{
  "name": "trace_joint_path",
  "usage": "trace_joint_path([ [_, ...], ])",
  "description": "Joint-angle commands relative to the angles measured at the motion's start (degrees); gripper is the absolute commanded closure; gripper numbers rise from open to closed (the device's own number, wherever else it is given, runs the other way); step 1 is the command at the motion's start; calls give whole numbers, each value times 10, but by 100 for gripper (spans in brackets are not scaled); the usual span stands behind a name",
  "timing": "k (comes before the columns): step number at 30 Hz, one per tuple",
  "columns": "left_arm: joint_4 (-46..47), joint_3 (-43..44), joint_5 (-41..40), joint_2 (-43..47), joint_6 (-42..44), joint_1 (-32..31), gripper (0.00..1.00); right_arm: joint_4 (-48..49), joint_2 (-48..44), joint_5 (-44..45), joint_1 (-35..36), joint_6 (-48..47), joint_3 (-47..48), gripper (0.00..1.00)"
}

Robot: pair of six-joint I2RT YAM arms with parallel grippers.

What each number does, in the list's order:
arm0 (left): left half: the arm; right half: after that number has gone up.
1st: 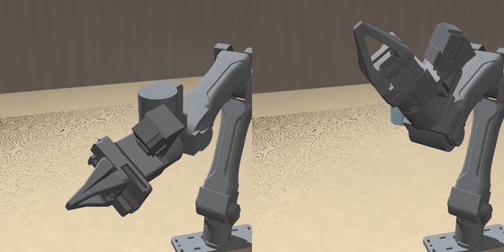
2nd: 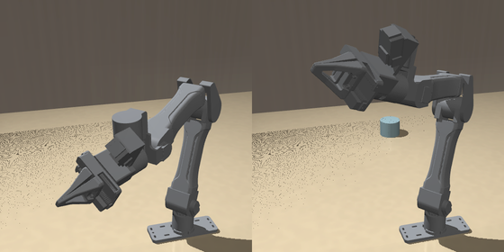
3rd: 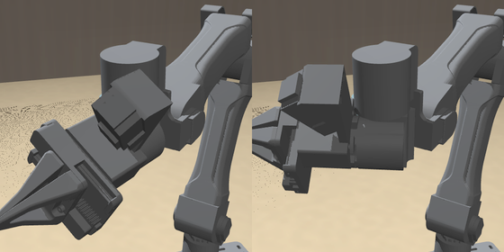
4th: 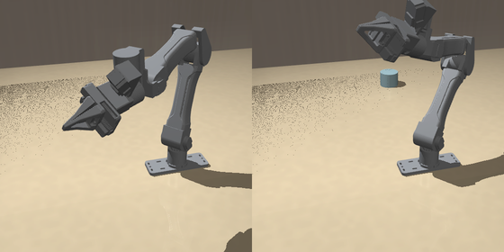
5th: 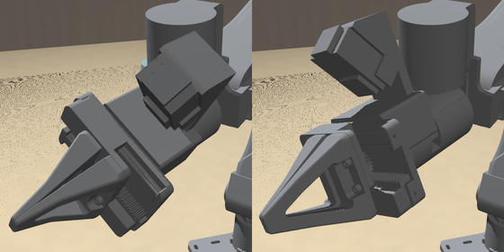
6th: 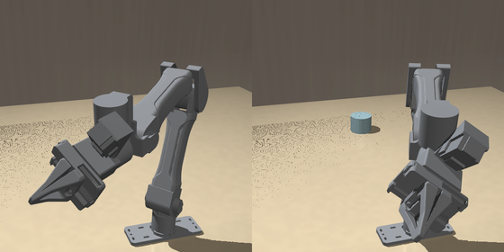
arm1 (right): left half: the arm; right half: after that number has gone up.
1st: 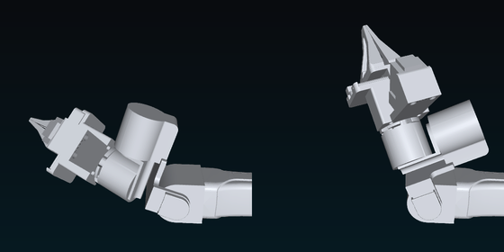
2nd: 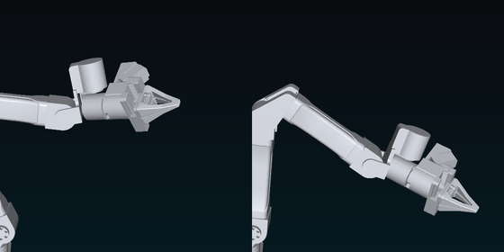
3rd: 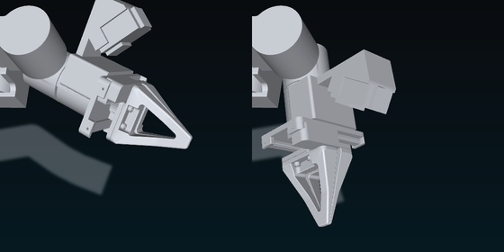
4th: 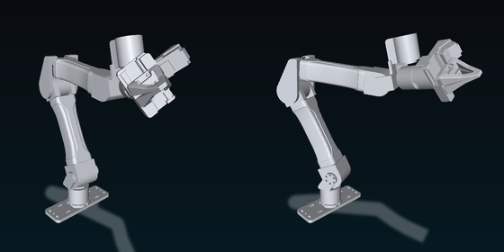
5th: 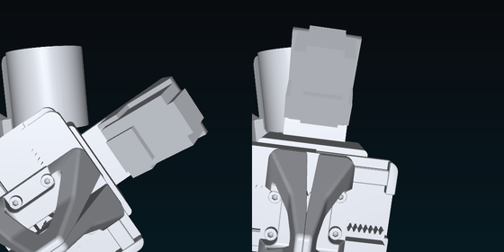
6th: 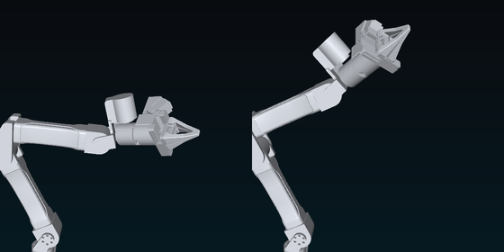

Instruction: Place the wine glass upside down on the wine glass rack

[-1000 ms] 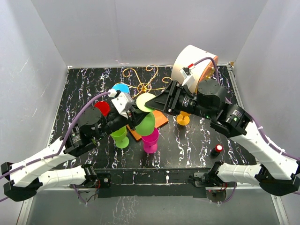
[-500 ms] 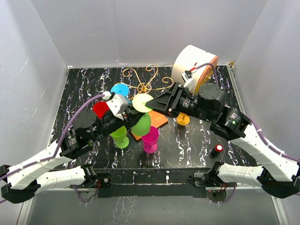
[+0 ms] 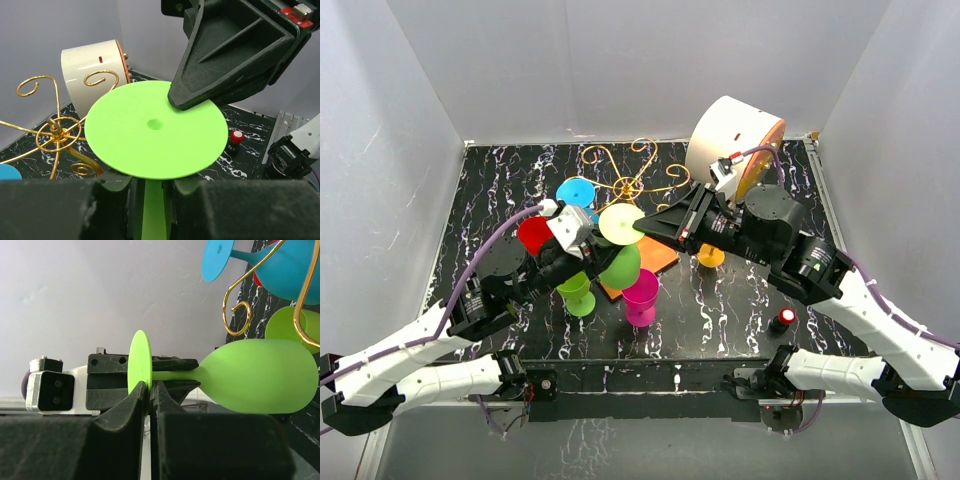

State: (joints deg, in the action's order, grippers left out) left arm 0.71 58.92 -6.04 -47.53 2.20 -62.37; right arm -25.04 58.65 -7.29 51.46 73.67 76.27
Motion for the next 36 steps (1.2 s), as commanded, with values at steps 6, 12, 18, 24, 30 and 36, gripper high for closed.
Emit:
trace_joint_path([
  [6, -70, 42, -53, 21, -61, -1, 43, 24, -4, 37, 3, 6, 1, 100],
  [12, -130, 76, -76, 49, -209, -1, 31, 26, 3, 47, 2, 5, -5, 100],
  [18, -116, 56, -93, 87, -332, -1, 28, 29, -1, 91, 2, 1, -15, 100],
  [24, -116, 58, -137, 96, -351, -1, 28, 25, 21, 118, 2, -38, 6, 100],
  [30, -141, 56, -188, 100, -365, -1, 28, 24, 53, 123, 2, -64, 27, 100],
  [36, -174, 53, -236, 106, -401, -1, 28, 27, 75, 123, 3, -74, 47, 100],
])
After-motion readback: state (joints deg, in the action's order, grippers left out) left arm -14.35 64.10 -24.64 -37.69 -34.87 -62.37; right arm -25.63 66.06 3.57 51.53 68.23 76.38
